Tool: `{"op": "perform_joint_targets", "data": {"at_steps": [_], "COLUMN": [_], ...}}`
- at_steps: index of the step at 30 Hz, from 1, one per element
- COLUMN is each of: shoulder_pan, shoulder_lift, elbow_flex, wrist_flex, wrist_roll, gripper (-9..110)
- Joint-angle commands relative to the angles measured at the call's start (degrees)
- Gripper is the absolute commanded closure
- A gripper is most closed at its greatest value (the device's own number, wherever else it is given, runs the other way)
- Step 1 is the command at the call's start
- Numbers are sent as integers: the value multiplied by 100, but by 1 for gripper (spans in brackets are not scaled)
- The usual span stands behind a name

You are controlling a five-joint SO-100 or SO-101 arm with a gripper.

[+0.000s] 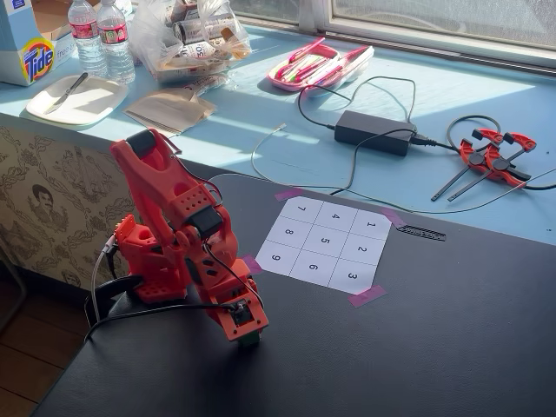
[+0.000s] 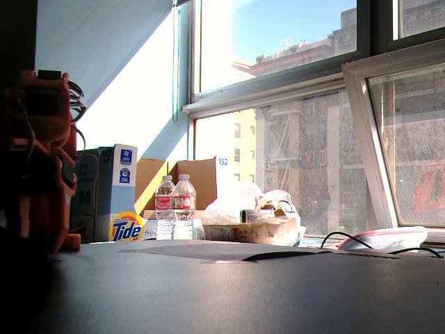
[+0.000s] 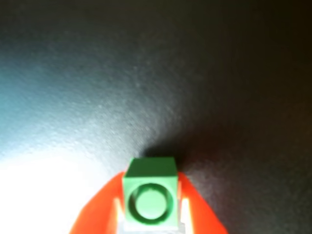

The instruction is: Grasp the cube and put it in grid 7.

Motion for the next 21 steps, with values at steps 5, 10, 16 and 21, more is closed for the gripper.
{"op": "perform_joint_targets", "data": {"at_steps": [5, 10, 16, 21], "shoulder_pan": [-492, -2057, -4605, -5915], "shoulder_lift": [624, 1371, 1925, 1028], "elbow_flex": [-255, -756, -1714, -2232], "wrist_flex": [360, 1195, 1679, 1468], "wrist_roll": [255, 642, 686, 158], "gripper": [101, 101, 101, 101]}}
